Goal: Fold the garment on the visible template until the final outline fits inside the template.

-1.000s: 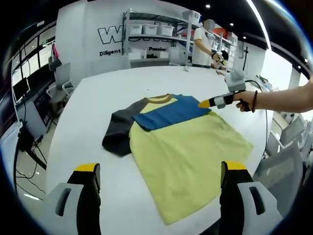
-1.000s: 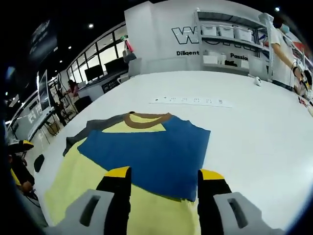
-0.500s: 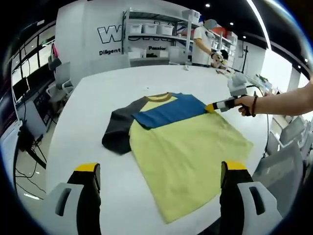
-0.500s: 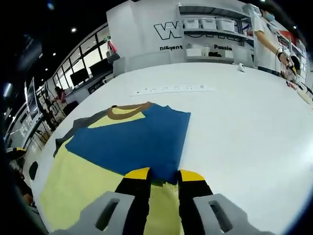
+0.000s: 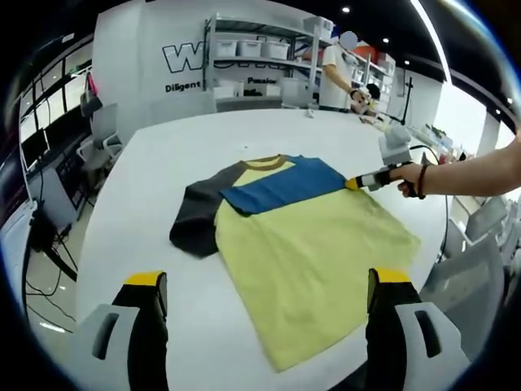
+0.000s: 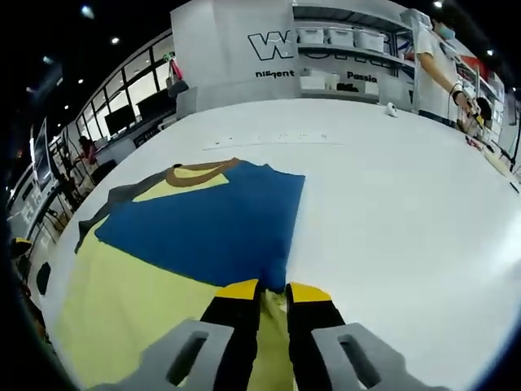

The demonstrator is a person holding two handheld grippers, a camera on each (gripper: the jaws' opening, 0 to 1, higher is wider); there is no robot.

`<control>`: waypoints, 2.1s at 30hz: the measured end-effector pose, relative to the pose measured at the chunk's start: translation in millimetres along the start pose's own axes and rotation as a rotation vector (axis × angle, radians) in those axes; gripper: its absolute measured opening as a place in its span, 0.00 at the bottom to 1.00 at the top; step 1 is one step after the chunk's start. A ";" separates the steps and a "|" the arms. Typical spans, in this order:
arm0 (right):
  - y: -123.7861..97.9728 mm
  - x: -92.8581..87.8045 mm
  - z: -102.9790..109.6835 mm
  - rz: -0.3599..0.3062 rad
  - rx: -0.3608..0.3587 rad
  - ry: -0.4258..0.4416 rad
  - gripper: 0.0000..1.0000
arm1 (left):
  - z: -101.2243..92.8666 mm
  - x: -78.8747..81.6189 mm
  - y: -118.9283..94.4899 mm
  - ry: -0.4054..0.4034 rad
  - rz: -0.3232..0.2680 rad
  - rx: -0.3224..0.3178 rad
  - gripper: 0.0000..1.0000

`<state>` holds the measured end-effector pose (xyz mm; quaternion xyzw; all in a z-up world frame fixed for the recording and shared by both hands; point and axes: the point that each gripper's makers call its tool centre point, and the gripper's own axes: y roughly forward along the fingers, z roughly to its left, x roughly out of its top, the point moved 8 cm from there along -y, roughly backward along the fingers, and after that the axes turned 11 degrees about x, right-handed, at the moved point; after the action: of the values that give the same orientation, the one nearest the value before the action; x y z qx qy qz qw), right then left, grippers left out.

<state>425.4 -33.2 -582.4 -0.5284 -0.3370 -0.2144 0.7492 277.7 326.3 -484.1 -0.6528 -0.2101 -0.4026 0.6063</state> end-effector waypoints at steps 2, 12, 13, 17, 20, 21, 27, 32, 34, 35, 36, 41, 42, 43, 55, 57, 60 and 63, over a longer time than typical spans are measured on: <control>0.9 0.6 1.1 0.010 0.005 -0.033 0.01 | 1.0 0.2 -1.0 0.000 -0.001 0.004 0.99; 0.0 5.4 -11.8 0.064 -0.002 -0.139 0.00 | 1.7 -1.7 -1.3 -0.006 0.008 0.008 0.99; -0.4 6.1 -15.0 0.064 -0.004 -0.135 0.00 | 1.5 -1.7 -1.0 -0.007 0.009 0.007 0.99; -2.7 7.3 -26.3 0.068 -0.010 -0.127 0.00 | 0.8 -1.5 0.4 -0.006 0.010 0.006 0.99; -4.5 8.8 -36.2 0.074 -0.021 -0.132 0.00 | 0.8 -1.5 2.0 -0.006 0.014 0.005 0.99; -4.7 9.1 -37.6 0.074 -0.021 -0.132 0.00 | 0.9 -1.7 2.5 -0.006 0.016 0.007 0.99; -9.3 10.9 -55.8 0.079 -0.046 -0.135 0.00 | 1.9 -2.9 5.1 -0.011 0.018 0.010 0.99; -12.5 12.6 -68.8 0.080 -0.063 -0.117 0.00 | 1.4 -2.4 7.5 -0.012 0.021 0.006 0.99; -13.2 12.6 -71.6 0.077 -0.064 -0.107 0.00 | 0.7 -1.6 8.2 -0.010 0.021 0.003 0.99; -13.5 12.8 -73.2 0.075 -0.062 -0.098 0.00 | 0.2 -0.8 9.0 -0.009 0.019 0.001 0.99; -13.7 13.0 -74.2 0.075 -0.061 -0.094 0.00 | -0.2 -0.2 9.4 -0.009 0.019 0.000 0.99; -15.7 13.3 -76.0 0.068 -0.038 -0.082 0.03 | -1.8 1.6 13.1 -0.006 0.020 -0.001 0.99; -16.8 15.3 -76.3 0.035 -0.026 -0.056 0.05 | -1.5 1.8 13.8 -0.007 0.020 0.001 0.99; -17.8 19.3 -75.3 -0.014 -0.012 -0.033 0.08 | -1.0 2.0 14.5 -0.009 0.018 0.005 0.99; -38.4 35.2 -57.6 -0.151 0.076 -0.043 0.55 | 18.0 8.6 48.5 -0.119 0.001 0.084 0.94; -39.5 33.9 -53.3 -0.156 0.091 -0.044 0.56 | 21.3 10.7 55.2 -0.112 -0.002 0.112 0.91; -42.2 30.9 -44.9 -0.157 0.107 -0.071 0.58 | 26.8 14.0 66.6 -0.092 -0.008 0.147 0.90; -44.8 27.4 -36.8 -0.156 0.128 -0.088 0.61 | 31.8 15.3 77.3 -0.072 0.000 0.175 0.84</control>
<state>423.9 -82.3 -541.3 -0.4603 -0.4225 -0.2267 0.7471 354.2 340.0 -518.4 -0.6116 -0.2662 -0.3589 0.6529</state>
